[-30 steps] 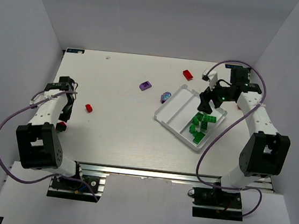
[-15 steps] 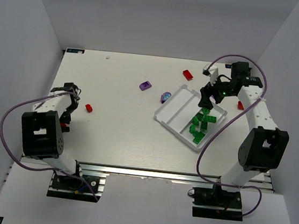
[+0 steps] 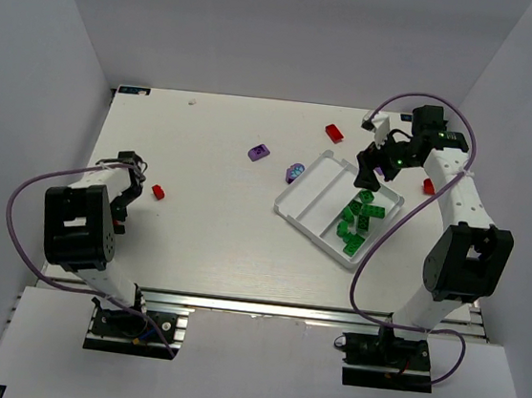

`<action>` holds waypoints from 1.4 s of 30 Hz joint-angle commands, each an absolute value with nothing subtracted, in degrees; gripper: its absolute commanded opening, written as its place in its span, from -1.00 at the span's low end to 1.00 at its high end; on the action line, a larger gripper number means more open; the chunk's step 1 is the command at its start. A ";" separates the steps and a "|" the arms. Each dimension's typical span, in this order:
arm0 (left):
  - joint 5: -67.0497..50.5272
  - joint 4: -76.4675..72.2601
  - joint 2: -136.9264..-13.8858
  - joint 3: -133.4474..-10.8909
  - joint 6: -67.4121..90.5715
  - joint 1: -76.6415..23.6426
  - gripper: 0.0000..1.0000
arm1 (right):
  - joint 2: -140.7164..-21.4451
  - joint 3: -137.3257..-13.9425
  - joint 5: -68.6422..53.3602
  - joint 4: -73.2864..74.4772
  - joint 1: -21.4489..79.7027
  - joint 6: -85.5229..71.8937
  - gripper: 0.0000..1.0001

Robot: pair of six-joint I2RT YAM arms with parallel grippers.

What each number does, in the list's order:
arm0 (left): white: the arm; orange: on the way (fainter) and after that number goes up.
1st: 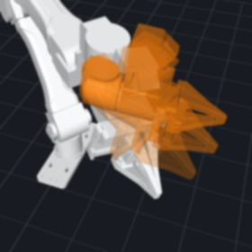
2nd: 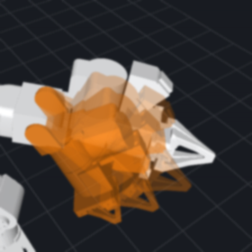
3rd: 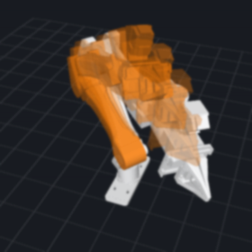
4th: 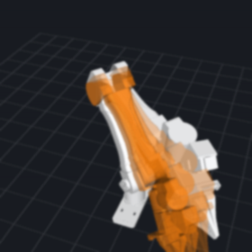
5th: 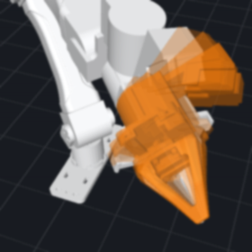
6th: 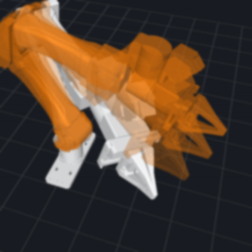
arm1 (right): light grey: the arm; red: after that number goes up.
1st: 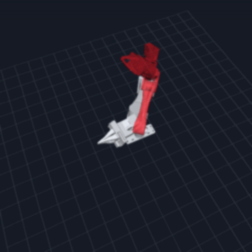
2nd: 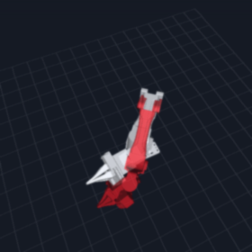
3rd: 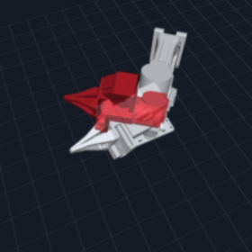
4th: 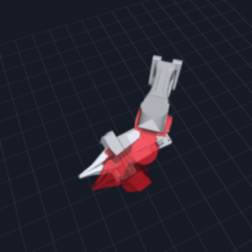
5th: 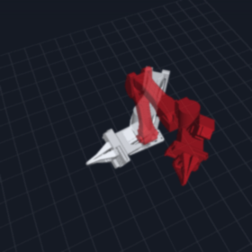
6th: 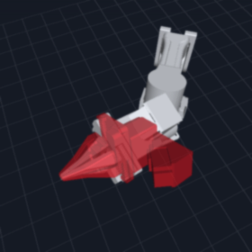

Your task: Sort the legos into containers by color

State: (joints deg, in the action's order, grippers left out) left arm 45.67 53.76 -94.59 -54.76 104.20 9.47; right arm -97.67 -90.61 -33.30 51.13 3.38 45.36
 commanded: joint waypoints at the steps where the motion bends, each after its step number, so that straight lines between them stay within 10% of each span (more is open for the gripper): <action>1: 49.83 52.73 -95.09 -55.46 106.35 9.58 0.67 | -97.47 -92.55 -33.05 52.38 3.16 44.74 0.79; 30: 50.63 46.23 -94.48 -52.39 100.90 13.09 0.11 | -97.56 -91.50 -31.99 51.86 3.08 44.47 0.79; 42: 38.61 34.91 -81.05 -51.16 81.41 12.92 -1.00 | -94.14 -90.53 -35.16 53.17 4.21 45.61 0.79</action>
